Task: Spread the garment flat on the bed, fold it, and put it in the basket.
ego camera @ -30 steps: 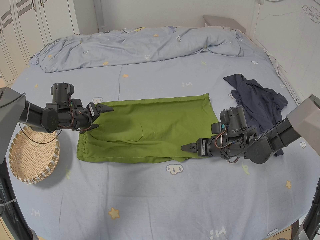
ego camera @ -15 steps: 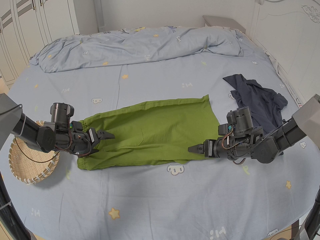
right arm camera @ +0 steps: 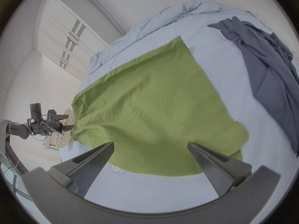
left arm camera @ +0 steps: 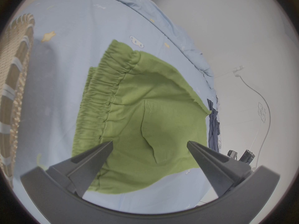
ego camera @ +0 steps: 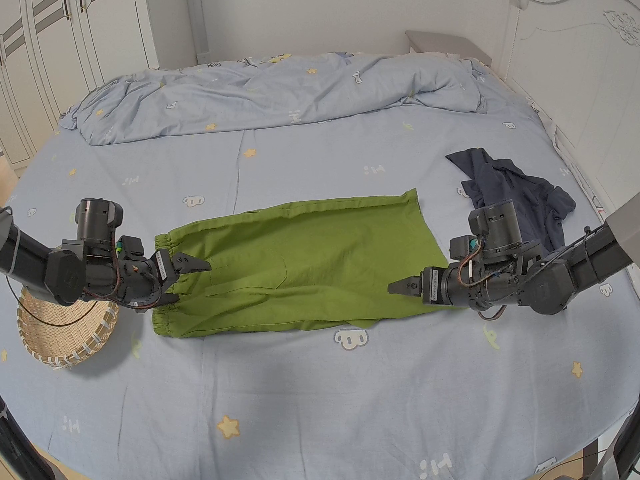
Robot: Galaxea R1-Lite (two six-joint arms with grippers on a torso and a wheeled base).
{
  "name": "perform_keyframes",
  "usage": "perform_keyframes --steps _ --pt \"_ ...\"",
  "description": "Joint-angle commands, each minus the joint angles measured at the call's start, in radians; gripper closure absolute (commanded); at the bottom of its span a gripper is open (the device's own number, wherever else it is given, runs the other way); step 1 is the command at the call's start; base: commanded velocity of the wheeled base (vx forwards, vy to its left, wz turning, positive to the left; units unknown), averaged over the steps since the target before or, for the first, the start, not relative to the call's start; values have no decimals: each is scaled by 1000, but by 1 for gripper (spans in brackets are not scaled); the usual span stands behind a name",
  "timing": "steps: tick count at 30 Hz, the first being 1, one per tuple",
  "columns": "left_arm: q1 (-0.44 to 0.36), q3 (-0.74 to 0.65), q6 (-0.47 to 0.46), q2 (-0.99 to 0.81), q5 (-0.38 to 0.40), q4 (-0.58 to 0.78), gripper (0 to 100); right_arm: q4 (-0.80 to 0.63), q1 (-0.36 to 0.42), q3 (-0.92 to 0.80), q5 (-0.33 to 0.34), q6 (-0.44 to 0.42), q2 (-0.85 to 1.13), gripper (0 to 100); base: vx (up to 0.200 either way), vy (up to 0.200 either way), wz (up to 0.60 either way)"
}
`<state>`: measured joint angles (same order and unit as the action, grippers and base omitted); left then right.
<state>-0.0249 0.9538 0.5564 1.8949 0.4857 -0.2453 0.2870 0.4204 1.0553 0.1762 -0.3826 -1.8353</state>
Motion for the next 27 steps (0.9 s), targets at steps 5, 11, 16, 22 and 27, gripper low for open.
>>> perform_keyframes --steps 5,11,16,22,27 --pt "178 -109 -46 -155 244 -5 0 -149 -149 143 154 -27 110 0 0 0 0" --pt "276 -135 -251 -92 280 -3 0 -384 -327 400 442 -108 79 0 0 0 0" --pt "263 -139 -314 -16 277 -5 0 -393 -347 431 453 -107 16 0 0 0 0" --pt "230 -130 -322 41 263 -57 0 -393 -342 425 453 -102 18 0 0 0 0" --pt "200 -112 -312 113 232 -140 0 -393 -339 420 453 -102 19 0 0 0 0"
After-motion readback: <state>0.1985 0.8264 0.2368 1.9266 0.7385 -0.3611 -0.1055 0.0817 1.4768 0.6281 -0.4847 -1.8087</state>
